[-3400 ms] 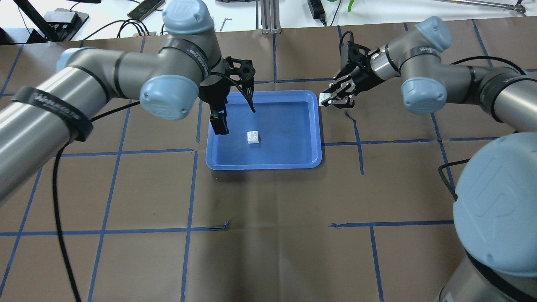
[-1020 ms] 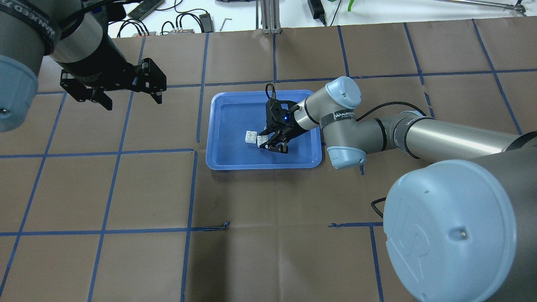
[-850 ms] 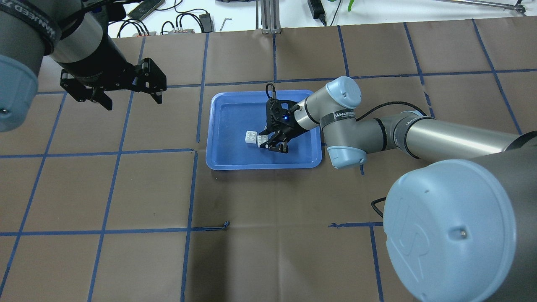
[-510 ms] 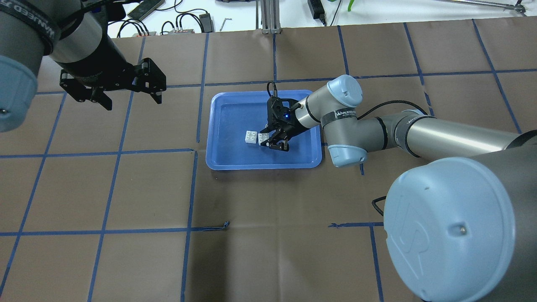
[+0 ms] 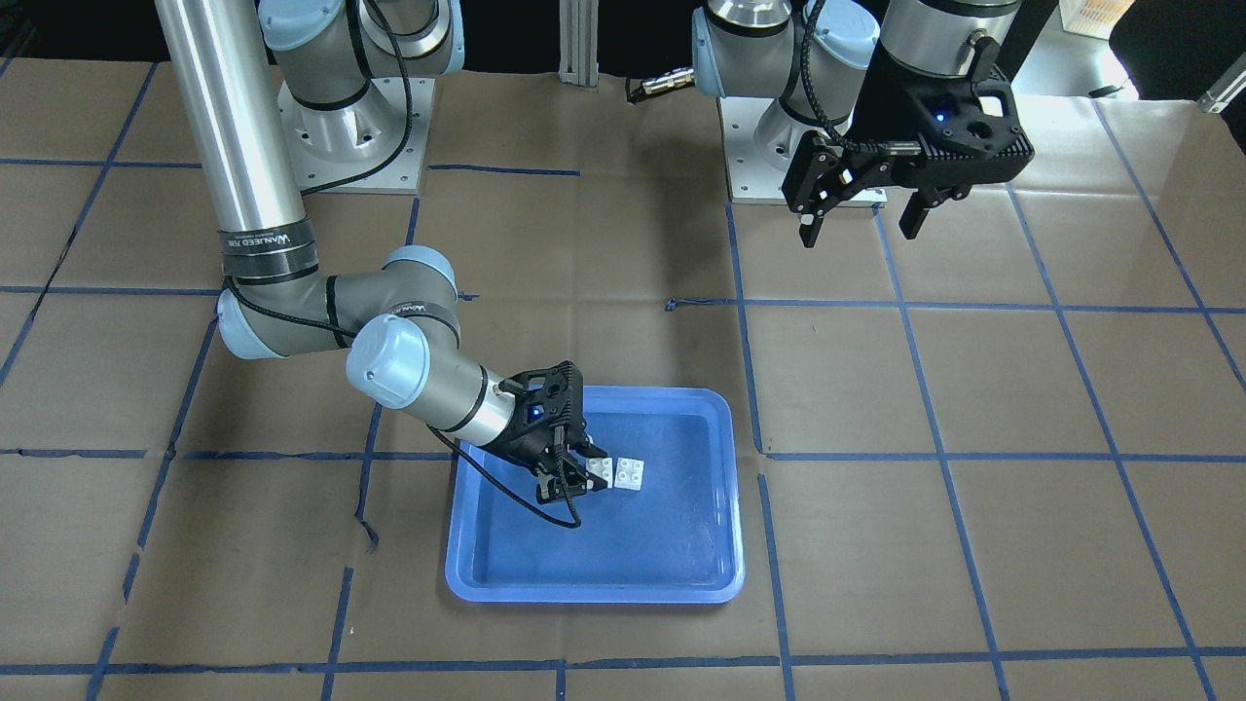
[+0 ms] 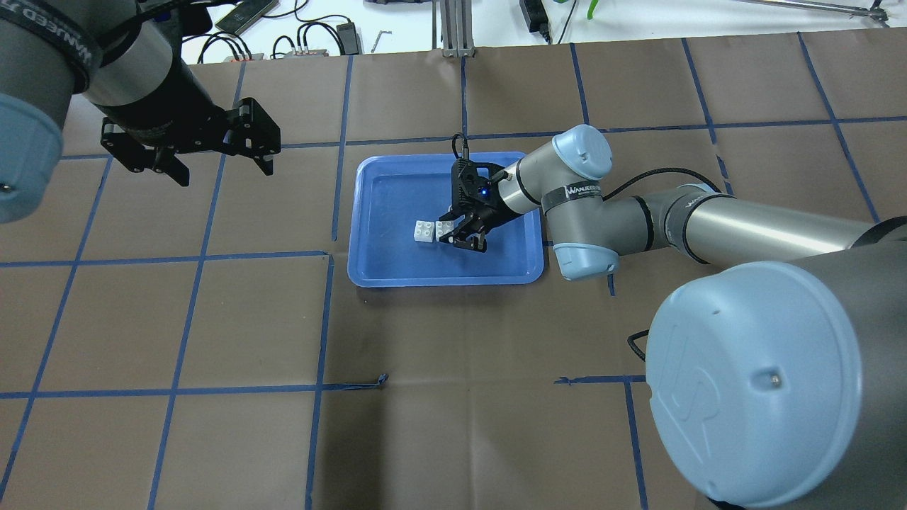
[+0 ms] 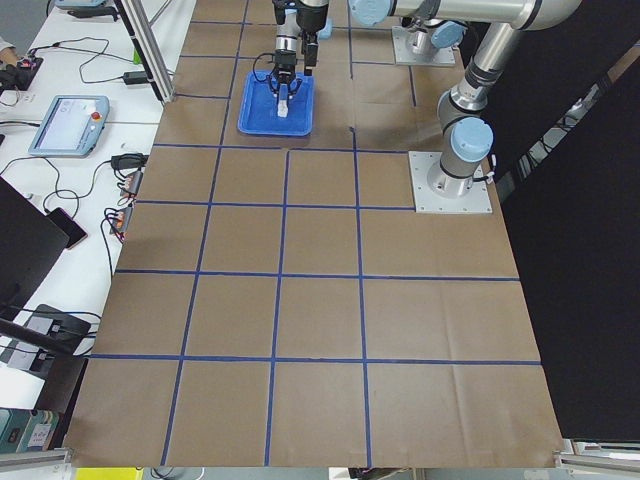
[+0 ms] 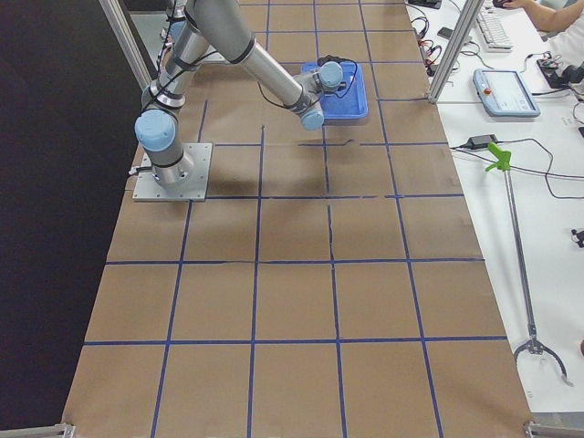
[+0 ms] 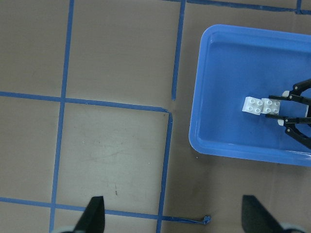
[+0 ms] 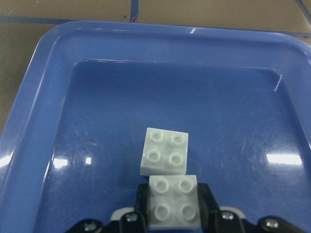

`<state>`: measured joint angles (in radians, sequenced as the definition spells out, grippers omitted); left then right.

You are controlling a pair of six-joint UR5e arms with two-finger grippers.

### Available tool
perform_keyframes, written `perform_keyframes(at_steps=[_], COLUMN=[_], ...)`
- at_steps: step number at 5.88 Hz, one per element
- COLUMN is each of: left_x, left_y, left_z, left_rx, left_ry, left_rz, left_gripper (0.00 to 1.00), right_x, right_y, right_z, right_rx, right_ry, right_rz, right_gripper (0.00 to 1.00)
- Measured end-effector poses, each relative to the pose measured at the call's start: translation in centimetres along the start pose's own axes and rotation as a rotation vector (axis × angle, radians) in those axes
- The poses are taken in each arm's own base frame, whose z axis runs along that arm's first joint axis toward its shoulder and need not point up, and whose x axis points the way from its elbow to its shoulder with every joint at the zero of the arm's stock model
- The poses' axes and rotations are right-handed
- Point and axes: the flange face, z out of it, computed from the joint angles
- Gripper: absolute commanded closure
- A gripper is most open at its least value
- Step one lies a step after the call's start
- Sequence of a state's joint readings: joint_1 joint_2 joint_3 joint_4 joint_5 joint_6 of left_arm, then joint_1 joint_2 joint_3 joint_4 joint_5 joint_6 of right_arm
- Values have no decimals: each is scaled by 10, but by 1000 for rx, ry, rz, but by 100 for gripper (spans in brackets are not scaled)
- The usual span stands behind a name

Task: Assemble white blocks and place on blue tray

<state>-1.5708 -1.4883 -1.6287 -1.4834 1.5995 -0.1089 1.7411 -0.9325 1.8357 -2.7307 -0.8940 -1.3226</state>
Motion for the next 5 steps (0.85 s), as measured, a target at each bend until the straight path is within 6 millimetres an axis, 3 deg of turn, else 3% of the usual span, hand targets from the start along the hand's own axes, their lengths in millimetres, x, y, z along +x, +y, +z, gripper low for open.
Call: perform_keyframes(at_steps=[5], left_x=[2], left_y=[0], left_z=[1], left_rx=[-1], left_ry=[4], left_rz=[-2], left_gripper=[1], right_x=[-3], right_y=[-3], right_z=[3], right_rx=[13], right_ry=[-8], right_rz=[6], right_gripper=[72])
